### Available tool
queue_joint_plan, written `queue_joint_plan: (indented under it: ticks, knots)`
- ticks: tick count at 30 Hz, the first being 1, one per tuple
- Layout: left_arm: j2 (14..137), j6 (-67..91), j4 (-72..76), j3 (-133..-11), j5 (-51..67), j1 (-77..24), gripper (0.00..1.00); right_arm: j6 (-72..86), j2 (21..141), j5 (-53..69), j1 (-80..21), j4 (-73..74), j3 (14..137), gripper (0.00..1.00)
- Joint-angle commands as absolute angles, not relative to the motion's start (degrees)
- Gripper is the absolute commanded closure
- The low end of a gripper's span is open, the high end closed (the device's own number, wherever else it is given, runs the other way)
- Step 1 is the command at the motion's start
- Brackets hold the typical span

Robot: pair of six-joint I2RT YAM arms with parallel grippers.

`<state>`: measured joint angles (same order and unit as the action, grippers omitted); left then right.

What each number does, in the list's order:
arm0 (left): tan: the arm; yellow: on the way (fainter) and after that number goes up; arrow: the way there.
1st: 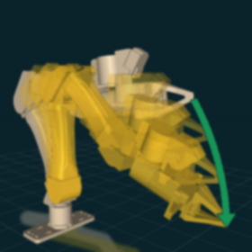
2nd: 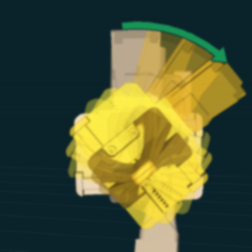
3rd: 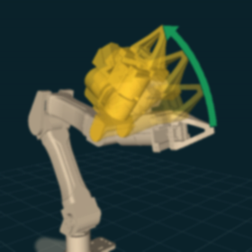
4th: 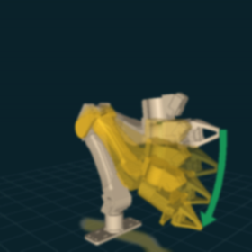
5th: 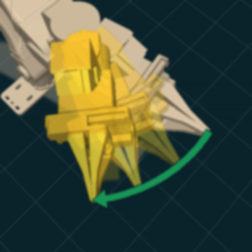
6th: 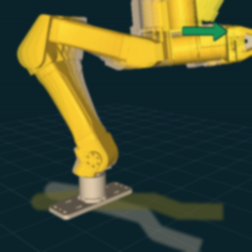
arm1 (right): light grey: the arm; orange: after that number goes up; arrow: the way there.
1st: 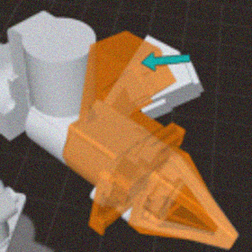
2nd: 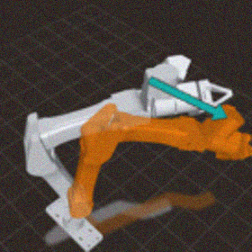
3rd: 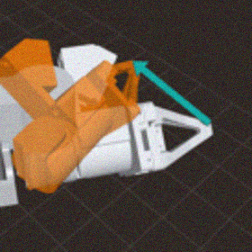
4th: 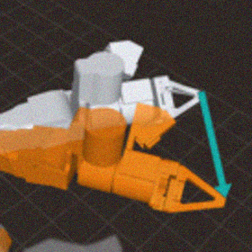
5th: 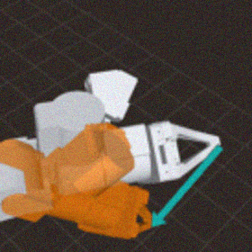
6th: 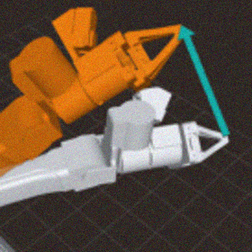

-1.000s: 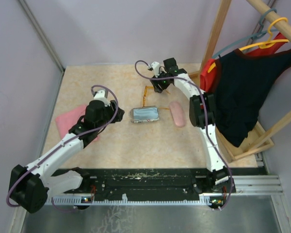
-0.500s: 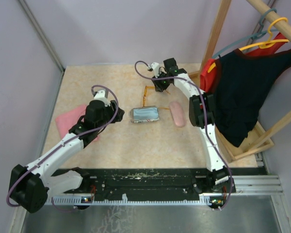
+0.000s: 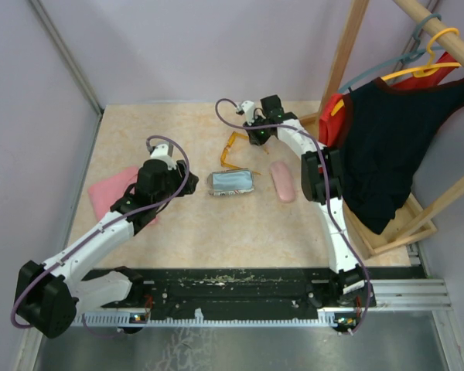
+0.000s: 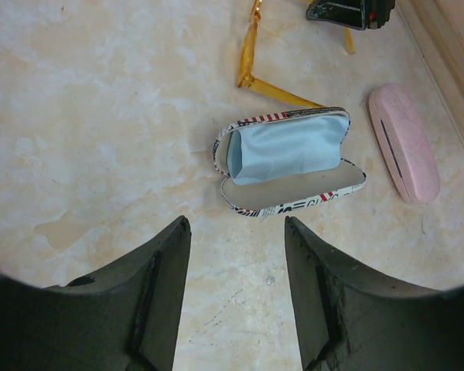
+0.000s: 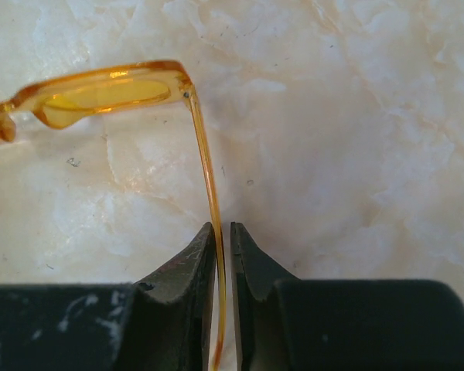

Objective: Organize the sunglasses
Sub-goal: Pick up the sunglasses from the center of the board.

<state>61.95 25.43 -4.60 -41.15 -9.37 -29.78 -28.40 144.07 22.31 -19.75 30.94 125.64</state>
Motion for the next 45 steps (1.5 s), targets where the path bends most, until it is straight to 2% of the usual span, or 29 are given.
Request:
queue_joint_plan:
  ticks: [1, 6, 10, 29, 37, 45]
  knots:
    - [61.98, 24.74, -4.86, -41.12, -9.22, -29.37, 0.42, -28.04, 141.78, 22.08, -19.95, 28.47, 125.87, 0.87]
    - [62.05, 24.83, -4.83, -41.31, -9.05, -29.4, 0.42, -27.82, 140.56, 21.12, -19.95, 27.49, 124.82, 0.92]
    - [61.71, 24.74, -5.1, -41.55, -9.21, -29.4, 0.42, -26.63, 138.77, 19.36, -19.95, 25.7, 123.51, 1.0]
    - [57.04, 24.61, -6.52, -41.37, -10.59, -29.28, 0.42, -6.43, 125.15, 9.53, -19.95, 16.81, 115.12, 1.0]
    - [53.44, 25.53, -9.25, -41.42, -12.35, -29.31, 0.41, 8.1, 110.2, -3.75, -21.01, 15.74, 99.71, 1.0]
    - [48.89, 26.5, -11.22, -39.8, -12.57, -29.27, 0.4, 16.83, 87.93, -17.52, -28.1, 19.02, 76.05, 1.0]
